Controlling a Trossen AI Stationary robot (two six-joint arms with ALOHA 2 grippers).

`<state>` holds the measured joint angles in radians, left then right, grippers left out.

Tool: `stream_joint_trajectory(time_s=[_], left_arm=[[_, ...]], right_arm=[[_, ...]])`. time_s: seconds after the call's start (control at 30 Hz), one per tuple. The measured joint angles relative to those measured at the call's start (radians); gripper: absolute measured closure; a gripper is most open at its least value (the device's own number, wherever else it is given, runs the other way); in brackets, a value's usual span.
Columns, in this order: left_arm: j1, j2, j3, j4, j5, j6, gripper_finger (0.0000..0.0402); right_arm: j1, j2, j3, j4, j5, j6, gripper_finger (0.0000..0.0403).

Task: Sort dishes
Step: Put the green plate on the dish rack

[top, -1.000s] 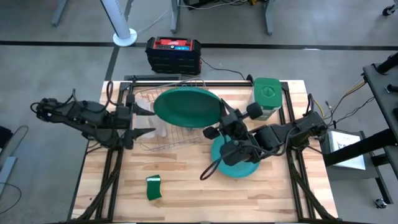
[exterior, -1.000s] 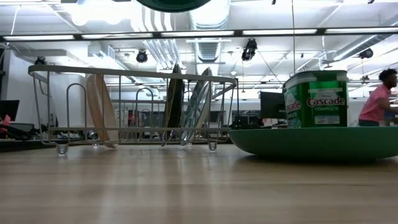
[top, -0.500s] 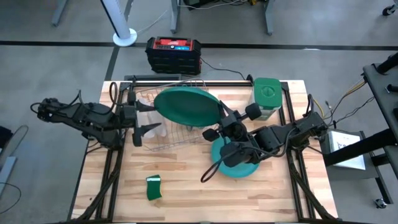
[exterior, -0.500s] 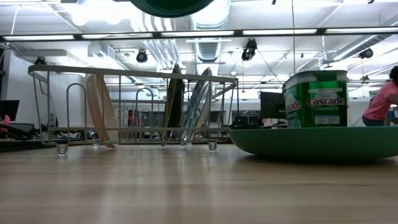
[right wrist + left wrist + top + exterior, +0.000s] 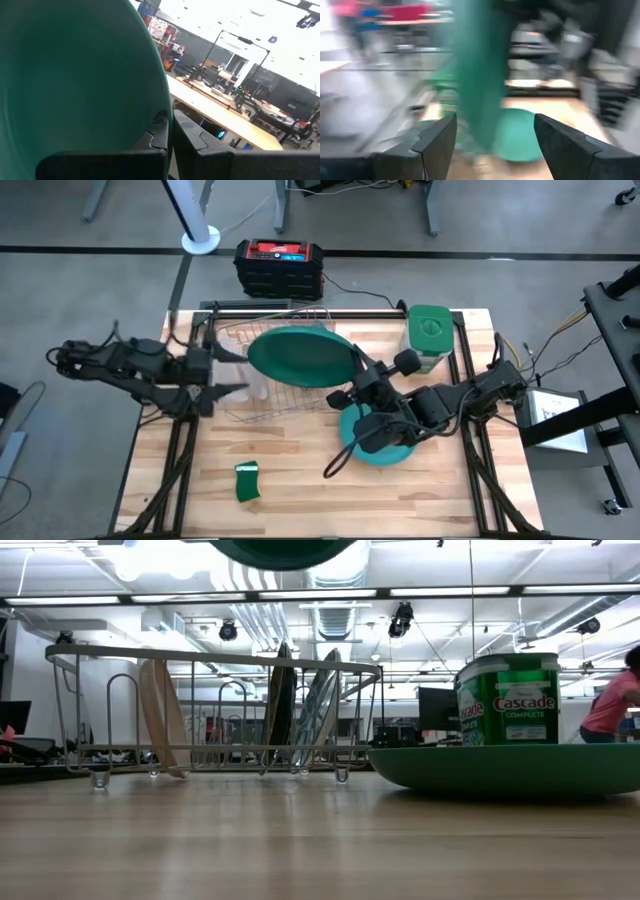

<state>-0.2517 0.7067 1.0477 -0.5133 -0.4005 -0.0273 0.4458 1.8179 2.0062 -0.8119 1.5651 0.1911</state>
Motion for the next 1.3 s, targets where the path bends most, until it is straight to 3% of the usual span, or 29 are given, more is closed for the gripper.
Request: stream_joint_trajectory(time_s=[0.1, 0.33, 0.53, 0.67, 0.9, 1.07, 1.3], left_arm=[[0.002, -0.048, -0.008, 0.001, -0.111, -0.001, 0.0145], [0.0, -0.051, -0.027, 0.007, -0.016, 0.012, 0.0145], [0.004, 0.019, -0.059, 0.064, -0.024, 0.022, 0.0145], [0.011, 0.077, -0.05, 0.071, -0.109, 0.021, 0.0145], [0.012, 0.141, -0.047, 0.103, -0.082, 0.062, 0.0149], [0.012, 0.144, -0.047, 0.106, -0.052, 0.087, 0.0204], [0.015, 0.109, -0.047, 0.118, -0.103, 0.091, 0.0357]], right_arm=[[0.0, 0.0, -0.014, 0.0, -0.006, 0.007, 0.0401], [-0.018, 0.0, -0.031, 0.002, 0.001, 0.017, 0.0401], [-0.021, 0.0, -0.03, 0.01, 0.003, 0.018, 0.0401], [-0.017, 0.0, -0.031, 0.017, 0.001, 0.021, 0.0401], [-0.014, 0.0, -0.031, 0.017, -0.038, 0.095, 0.0401], [-0.014, 0.0, -0.031, 0.017, -0.129, 0.178, 0.0401], [-0.011, 0.001, -0.032, 0.017, -0.18, 0.235, 0.04]])
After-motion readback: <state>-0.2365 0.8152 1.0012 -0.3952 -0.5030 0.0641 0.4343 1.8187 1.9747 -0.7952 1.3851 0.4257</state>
